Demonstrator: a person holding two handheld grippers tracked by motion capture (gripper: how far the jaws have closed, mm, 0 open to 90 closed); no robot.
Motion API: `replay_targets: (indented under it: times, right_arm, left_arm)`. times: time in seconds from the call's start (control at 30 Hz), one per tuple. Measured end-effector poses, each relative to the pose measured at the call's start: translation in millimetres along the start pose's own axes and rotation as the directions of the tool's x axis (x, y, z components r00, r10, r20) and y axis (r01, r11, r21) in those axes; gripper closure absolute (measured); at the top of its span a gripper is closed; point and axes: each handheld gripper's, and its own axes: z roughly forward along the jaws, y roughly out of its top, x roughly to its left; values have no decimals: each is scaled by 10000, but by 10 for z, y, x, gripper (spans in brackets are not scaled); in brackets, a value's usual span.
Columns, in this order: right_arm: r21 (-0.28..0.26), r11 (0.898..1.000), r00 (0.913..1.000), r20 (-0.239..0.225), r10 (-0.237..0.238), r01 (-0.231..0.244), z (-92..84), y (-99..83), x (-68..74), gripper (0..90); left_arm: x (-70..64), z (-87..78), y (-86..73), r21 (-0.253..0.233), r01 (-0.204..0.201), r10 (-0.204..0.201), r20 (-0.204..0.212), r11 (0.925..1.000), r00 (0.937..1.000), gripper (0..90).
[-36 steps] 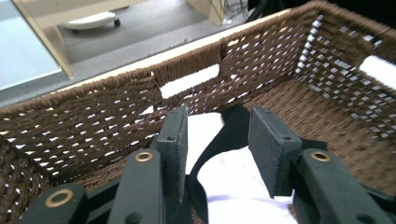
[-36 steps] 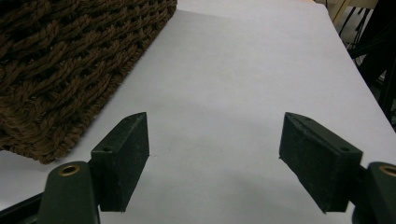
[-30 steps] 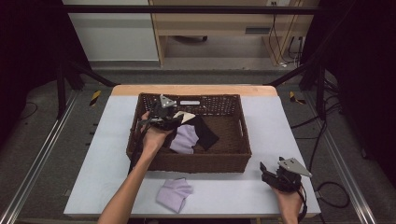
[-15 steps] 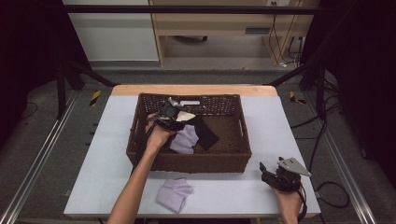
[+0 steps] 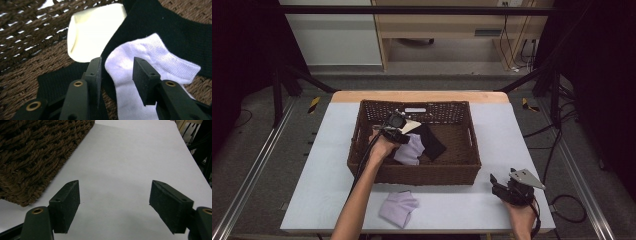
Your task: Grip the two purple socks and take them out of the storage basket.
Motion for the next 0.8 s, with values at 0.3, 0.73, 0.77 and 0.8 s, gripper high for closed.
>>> replay_targets:
  times: [0.3,0.73,0.77,0.8]
  right_arm:
    - [-14,10000,10000,-2,-10,10,-2,0,2,247]
    - [9,10000,10000,12,12,-12,-2,1,0,247]
    - [-5,10000,10000,23,14,-14,-2,1,1,248]
    - [-28,10000,10000,29,10,-10,-4,0,2,248]
  left_arm:
    - [-19,58,4,893,-73,59,168,9960,9998,770]
    - [-47,-236,-12,-998,84,-27,576,9950,9983,863]
    - [-56,-269,-24,-1221,72,-3,564,9925,9984,864]
    - [-62,-287,-30,-1383,81,-4,558,9904,9984,864]
